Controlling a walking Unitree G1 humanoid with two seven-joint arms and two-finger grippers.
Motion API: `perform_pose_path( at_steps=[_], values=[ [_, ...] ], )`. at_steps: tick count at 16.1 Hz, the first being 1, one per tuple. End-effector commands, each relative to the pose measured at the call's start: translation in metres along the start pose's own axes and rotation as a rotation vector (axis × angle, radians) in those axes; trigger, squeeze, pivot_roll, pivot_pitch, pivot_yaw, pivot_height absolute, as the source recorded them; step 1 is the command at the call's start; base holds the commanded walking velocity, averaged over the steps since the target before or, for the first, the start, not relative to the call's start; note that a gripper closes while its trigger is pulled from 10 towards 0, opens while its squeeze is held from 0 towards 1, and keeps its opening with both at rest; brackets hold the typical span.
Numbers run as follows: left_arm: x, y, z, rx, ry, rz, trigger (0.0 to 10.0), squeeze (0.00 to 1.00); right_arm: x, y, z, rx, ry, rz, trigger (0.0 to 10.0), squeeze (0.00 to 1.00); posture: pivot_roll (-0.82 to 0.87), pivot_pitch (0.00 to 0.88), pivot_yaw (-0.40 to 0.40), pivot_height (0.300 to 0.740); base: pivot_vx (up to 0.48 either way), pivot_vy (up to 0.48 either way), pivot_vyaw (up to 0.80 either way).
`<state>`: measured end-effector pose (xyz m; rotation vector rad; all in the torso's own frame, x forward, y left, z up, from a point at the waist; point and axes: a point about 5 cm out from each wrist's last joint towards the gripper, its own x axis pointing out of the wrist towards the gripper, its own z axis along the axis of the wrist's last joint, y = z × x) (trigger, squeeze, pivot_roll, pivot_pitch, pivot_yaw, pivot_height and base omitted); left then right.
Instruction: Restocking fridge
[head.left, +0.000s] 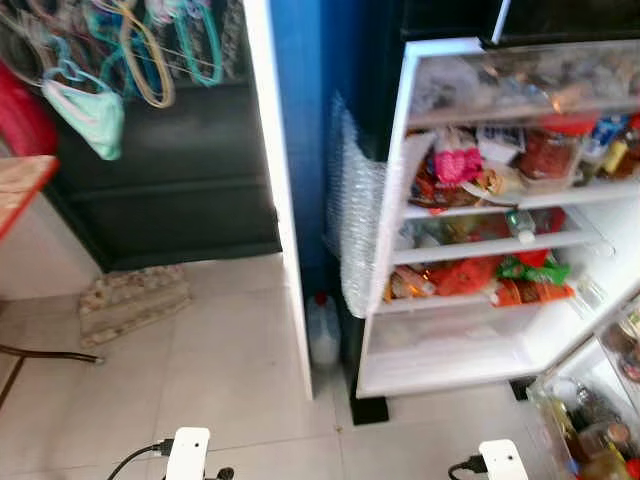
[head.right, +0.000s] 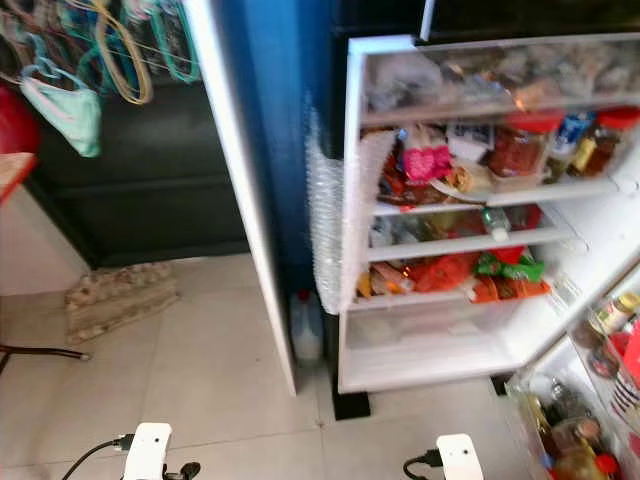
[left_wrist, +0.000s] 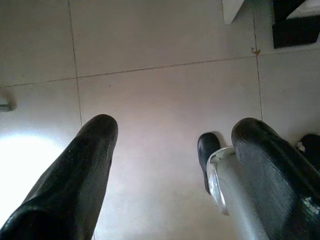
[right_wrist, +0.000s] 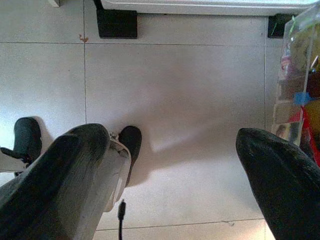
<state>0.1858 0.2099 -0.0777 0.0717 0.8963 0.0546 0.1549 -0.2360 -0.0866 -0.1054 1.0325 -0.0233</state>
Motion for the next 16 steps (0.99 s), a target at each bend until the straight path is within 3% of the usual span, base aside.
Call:
perform_pose_path(
  at_steps=[1, 6, 16],
  values=[
    [-0.002, 0.004, -0.005, 0.011, 0.015, 0.007, 10.0, 0.00, 0.000, 0.003, -0.001, 0.005, 0.003, 0.004, 10.0, 0.00, -0.02, 0.000, 0.051, 0.740, 0.000, 0.349, 0.00],
    [-0.002, 0.003, -0.007, 0.020, 0.011, 0.002, 10.0, 0.00, 0.000, 0.002, -0.002, 0.006, 0.009, -0.007, 10.0, 0.00, -0.01, 0.000, 0.047, 0.740, 0.000, 0.277, -0.10],
    [0.001, 0.000, 0.004, 0.010, 0.012, 0.003, 10.0, 0.00, 0.001, 0.001, 0.004, -0.014, 0.008, -0.001, 10.0, 0.00, 0.00, 0.033, 0.038, 0.740, 0.000, 0.000, -0.80]
  ],
)
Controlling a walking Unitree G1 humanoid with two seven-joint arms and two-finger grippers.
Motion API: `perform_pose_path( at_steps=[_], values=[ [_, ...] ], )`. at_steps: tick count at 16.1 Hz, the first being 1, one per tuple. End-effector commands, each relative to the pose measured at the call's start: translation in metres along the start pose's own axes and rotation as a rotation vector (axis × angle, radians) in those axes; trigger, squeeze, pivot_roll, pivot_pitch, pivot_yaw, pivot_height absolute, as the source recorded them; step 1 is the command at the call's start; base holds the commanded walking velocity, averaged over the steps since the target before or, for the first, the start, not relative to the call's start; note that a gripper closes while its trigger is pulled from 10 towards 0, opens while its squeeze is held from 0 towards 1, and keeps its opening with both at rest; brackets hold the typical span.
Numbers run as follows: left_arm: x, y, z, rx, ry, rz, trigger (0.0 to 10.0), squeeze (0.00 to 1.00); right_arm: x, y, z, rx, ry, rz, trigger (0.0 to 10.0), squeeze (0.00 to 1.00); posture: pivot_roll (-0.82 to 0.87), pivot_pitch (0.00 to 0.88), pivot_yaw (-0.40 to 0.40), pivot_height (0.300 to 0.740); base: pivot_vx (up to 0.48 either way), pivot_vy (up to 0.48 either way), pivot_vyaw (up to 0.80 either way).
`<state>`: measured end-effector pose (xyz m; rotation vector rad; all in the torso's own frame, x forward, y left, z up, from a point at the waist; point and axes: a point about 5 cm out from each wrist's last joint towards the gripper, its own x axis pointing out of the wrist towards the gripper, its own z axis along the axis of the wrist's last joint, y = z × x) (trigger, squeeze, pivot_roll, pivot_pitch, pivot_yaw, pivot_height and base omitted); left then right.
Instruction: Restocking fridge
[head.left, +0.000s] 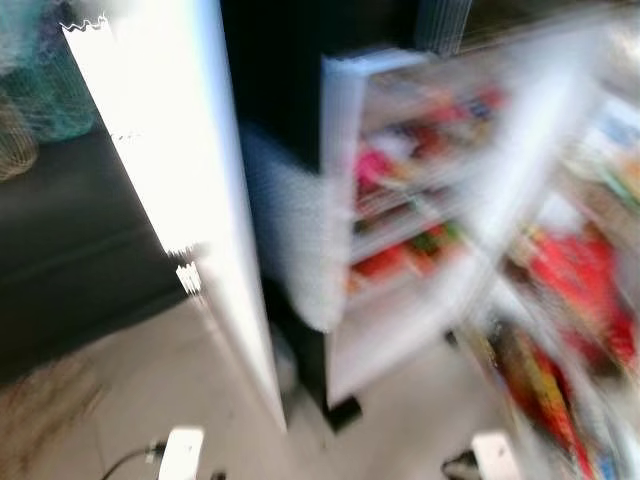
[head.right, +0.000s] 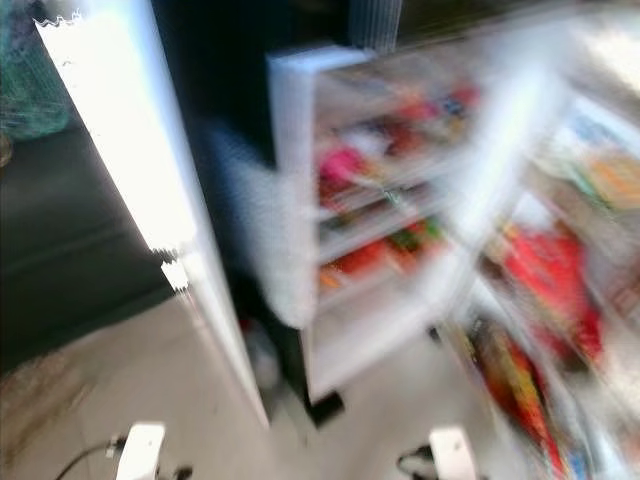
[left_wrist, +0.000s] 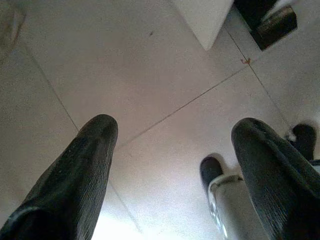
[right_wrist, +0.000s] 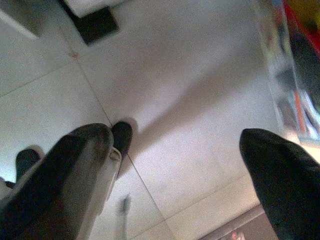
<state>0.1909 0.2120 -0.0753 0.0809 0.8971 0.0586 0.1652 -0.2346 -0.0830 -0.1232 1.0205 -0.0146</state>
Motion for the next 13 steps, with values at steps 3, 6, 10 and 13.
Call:
perform_pose_path(
  at_steps=[3, 6, 10, 13],
  values=[
    [0.0000, -0.0032, -0.0022, 0.010, 0.016, -0.013, 10.0, 0.00, -0.0008, 0.0008, -0.0070, 0.010, 0.025, -0.005, 10.0, 0.00, 0.00, 0.029, 0.039, 0.740, 0.000, 0.000, -0.80],
    [-0.0004, -0.0034, -0.0044, 0.012, 0.024, -0.014, 10.0, 0.00, -0.0008, 0.0007, -0.0071, 0.008, 0.026, -0.008, 10.0, 0.00, 0.00, 0.029, 0.040, 0.740, 0.000, 0.000, -0.80],
    [-0.0011, -0.0038, -0.0077, 0.018, 0.033, -0.017, 10.0, 0.00, -0.0010, 0.0007, -0.0080, 0.001, 0.023, -0.023, 10.0, 0.00, -0.01, 0.007, 0.046, 0.740, 0.000, 0.000, -0.53],
    [-0.0013, -0.0018, -0.0078, 0.017, 0.033, -0.010, 10.0, 0.00, -0.0015, -0.0011, -0.0133, 0.092, 0.045, -0.094, 10.0, 0.00, -0.01, 0.000, 0.048, 0.740, 0.000, 0.000, 0.00]
  ],
)
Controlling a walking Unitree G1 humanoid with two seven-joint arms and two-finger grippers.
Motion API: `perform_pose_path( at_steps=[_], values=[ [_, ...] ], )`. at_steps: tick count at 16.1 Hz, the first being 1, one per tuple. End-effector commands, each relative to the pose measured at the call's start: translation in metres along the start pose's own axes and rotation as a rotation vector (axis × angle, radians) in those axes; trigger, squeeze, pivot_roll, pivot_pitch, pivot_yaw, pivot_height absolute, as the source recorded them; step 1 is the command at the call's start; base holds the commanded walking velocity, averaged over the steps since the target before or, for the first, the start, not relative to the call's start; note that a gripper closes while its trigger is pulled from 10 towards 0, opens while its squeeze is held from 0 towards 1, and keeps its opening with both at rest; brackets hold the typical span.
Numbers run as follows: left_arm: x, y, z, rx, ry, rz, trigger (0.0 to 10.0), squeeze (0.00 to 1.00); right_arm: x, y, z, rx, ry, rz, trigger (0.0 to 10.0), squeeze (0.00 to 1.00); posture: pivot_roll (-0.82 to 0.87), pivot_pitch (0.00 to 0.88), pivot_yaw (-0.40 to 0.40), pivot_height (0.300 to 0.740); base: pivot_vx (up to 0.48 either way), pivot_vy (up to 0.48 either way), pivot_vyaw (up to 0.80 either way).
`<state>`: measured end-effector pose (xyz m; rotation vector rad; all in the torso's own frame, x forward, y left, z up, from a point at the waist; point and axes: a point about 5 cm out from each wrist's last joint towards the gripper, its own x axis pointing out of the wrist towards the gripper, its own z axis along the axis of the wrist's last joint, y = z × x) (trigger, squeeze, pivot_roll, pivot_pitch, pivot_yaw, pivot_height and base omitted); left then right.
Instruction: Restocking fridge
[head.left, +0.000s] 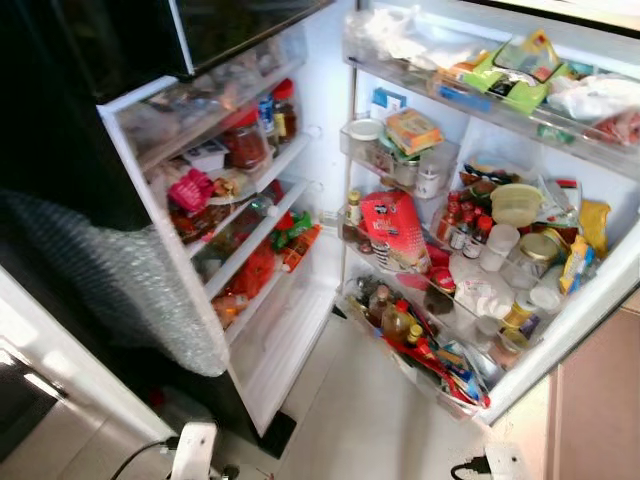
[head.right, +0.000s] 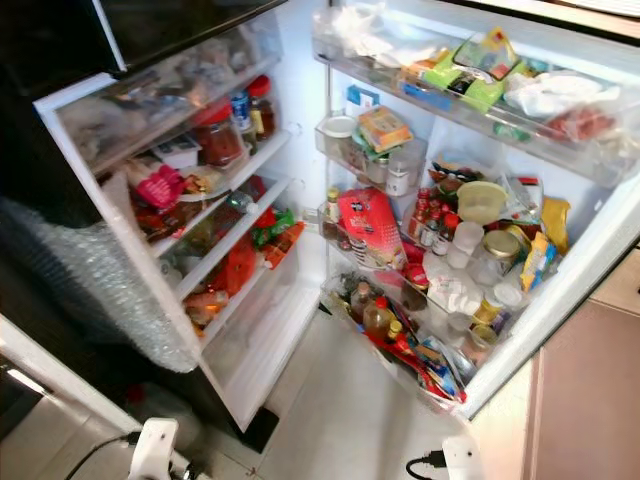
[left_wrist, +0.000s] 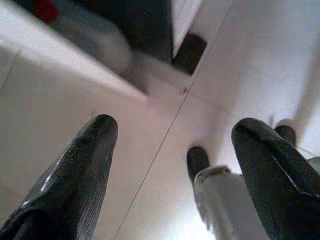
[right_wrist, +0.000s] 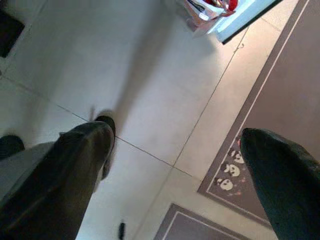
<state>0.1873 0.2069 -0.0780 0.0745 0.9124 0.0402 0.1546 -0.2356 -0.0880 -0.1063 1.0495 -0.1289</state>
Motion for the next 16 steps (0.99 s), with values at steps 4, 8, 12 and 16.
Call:
perform_pose_path(
  at_steps=[4, 8, 12, 16],
  values=[
    [-0.001, 0.005, -0.004, 0.021, 0.022, 0.013, 10.0, 0.00, -0.003, -0.009, -0.011, 0.245, 0.027, -0.287, 10.0, 0.00, -0.02, 0.000, 0.049, 0.740, 0.000, 0.000, 0.00],
    [-0.001, 0.007, -0.003, 0.018, 0.022, 0.018, 10.0, 0.00, -0.009, -0.012, -0.016, 0.438, 0.017, -0.563, 10.0, 0.00, -0.02, 0.006, 0.049, 0.740, 0.000, 0.000, 0.00],
    [-0.002, 0.011, -0.005, 0.012, 0.026, 0.029, 10.0, 0.00, -0.018, -0.038, -0.019, 0.513, -0.005, -0.775, 10.0, 0.00, -0.02, 0.021, 0.048, 0.740, 0.000, 0.000, 0.00],
    [-0.002, 0.011, -0.005, 0.010, 0.027, 0.030, 10.0, 0.00, -0.029, -0.084, -0.025, 0.531, -0.021, -0.880, 10.0, 0.00, -0.02, 0.018, 0.047, 0.740, 0.000, 0.000, 0.00]
  ],
)
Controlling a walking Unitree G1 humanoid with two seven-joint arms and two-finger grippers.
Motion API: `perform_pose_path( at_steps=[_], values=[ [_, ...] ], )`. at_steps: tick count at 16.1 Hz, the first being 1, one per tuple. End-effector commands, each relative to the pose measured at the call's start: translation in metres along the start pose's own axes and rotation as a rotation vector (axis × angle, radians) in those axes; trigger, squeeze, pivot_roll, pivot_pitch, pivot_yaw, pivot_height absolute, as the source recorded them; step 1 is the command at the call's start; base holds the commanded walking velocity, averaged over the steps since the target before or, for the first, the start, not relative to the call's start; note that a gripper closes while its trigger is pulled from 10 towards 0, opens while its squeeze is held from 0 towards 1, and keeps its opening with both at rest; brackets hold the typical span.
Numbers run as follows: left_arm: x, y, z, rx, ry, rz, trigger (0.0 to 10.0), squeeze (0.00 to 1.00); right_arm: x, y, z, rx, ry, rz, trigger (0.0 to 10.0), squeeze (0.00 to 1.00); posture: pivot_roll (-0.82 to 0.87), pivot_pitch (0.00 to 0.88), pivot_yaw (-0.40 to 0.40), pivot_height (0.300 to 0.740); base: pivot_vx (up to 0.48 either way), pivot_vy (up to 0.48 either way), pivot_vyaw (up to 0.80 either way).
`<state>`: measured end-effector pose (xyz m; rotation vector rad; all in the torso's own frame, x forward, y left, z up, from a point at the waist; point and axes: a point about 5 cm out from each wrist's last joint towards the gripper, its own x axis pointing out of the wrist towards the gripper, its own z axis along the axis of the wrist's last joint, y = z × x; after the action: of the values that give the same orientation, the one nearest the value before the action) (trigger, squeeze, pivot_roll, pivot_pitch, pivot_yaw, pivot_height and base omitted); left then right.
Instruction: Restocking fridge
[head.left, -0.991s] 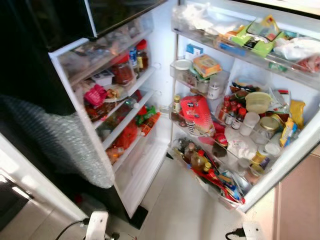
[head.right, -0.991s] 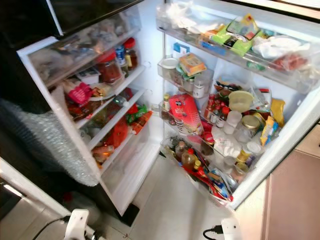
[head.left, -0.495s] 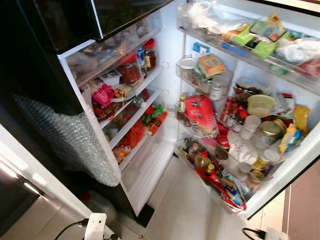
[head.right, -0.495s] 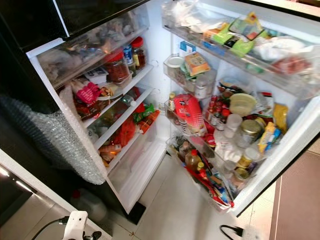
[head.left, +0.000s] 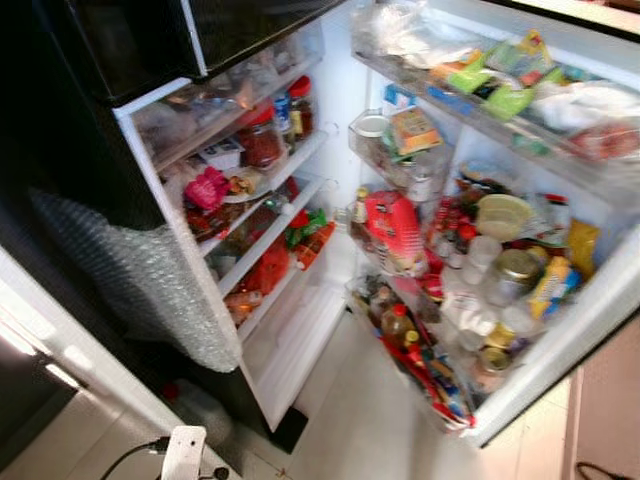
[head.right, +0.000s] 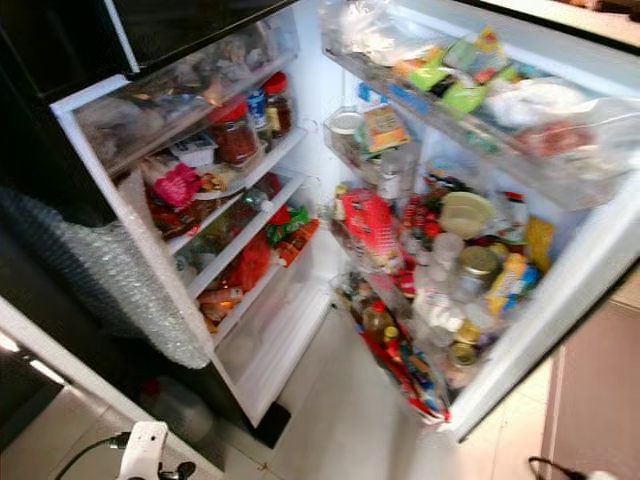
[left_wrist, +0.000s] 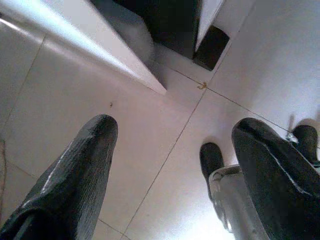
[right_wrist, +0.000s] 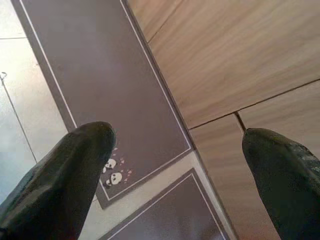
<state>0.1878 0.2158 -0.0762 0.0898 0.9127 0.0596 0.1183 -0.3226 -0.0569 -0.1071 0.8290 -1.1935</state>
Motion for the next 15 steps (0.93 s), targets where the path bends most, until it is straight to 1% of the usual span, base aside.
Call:
perform_pose_path(
  at_steps=[1, 4, 6, 7, 9, 10, 13, 15],
  values=[
    [-0.001, 0.001, -0.006, 0.005, 0.026, 0.005, 10.0, 0.00, -0.004, 0.002, -0.009, 0.014, 0.035, 0.008, 10.0, 0.00, -0.02, 0.013, 0.047, 0.740, 0.000, 0.000, 0.00],
    [-0.001, 0.000, -0.007, 0.010, 0.027, 0.002, 10.0, 0.00, 0.001, -0.003, -0.003, 0.034, 0.026, -0.013, 10.0, 0.00, -0.02, 0.008, 0.048, 0.740, 0.000, 0.000, 0.00],
    [-0.001, 0.000, -0.007, 0.012, 0.027, 0.002, 10.0, 0.00, 0.001, -0.001, 0.008, 0.070, -0.003, -0.045, 10.0, 0.00, -0.02, 0.001, 0.050, 0.740, 0.000, 0.000, 0.00],
    [-0.001, 0.001, -0.007, 0.014, 0.028, 0.001, 10.0, 0.00, 0.005, -0.001, 0.015, 0.102, -0.018, -0.017, 10.0, 0.00, -0.02, 0.000, 0.051, 0.740, 0.000, 0.000, 0.00],
    [-0.001, 0.001, -0.007, 0.015, 0.030, 0.002, 10.0, 0.00, 0.006, 0.003, 0.026, 0.122, -0.061, 0.040, 10.0, 0.00, -0.02, 0.000, 0.053, 0.740, 0.000, 0.000, 0.00],
    [-0.001, 0.001, -0.008, 0.016, 0.030, 0.001, 10.0, 0.00, 0.005, 0.005, 0.030, 0.086, -0.080, 0.046, 10.0, 0.00, -0.03, 0.000, 0.054, 0.740, 0.000, 0.000, 0.00],
    [-0.001, 0.001, -0.008, 0.020, 0.032, 0.000, 10.0, 0.00, 0.005, 0.006, 0.029, 0.097, -0.081, 0.043, 10.0, 0.00, -0.03, 0.000, 0.056, 0.740, 0.000, 0.000, 0.00],
    [-0.001, 0.000, -0.007, 0.021, 0.029, -0.002, 10.0, 0.00, 0.004, 0.008, 0.026, 0.120, -0.067, 0.076, 10.0, 0.00, -0.02, 0.000, 0.056, 0.740, 0.000, 0.000, 0.00]
  ],
)
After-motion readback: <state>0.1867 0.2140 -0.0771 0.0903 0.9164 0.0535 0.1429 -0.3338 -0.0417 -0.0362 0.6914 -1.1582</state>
